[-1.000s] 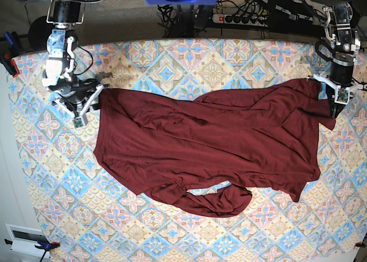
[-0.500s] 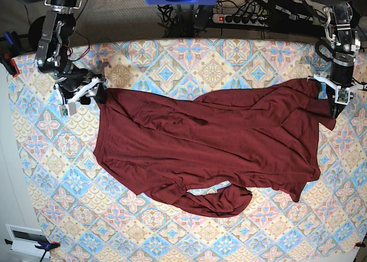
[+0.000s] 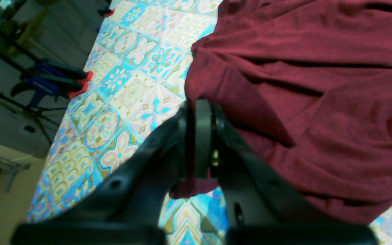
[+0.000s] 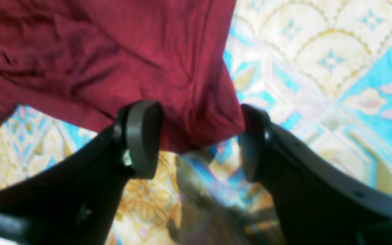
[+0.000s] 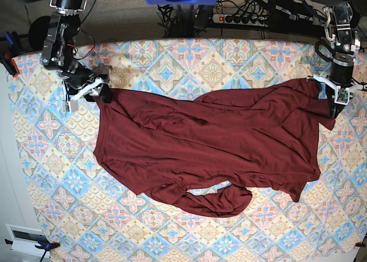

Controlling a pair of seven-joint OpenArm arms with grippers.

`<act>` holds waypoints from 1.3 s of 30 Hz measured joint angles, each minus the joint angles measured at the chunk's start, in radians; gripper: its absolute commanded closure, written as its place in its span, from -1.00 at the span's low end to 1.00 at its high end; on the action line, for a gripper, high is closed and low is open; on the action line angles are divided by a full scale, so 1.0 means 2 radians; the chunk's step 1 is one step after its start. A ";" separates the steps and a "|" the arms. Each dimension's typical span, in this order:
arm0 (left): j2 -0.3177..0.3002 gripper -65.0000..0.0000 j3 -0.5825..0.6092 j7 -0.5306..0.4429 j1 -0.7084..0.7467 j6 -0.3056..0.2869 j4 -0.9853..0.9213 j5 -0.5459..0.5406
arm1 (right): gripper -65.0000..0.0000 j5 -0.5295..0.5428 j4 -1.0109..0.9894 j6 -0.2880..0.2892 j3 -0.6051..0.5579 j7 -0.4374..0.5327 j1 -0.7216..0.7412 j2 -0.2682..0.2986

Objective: Layout the t-shirt on the table in an organized manner, then fold the t-shirt properly
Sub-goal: 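Grasp the shirt corner with the right gripper and pull it away, then hold the shirt edge with both grippers and stretch it taut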

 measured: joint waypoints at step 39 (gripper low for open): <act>-0.022 1.00 -0.043 0.030 0.057 0.008 0.000 -0.271 | 1.00 -0.010 -0.010 -0.003 0.057 -0.026 0.106 0.011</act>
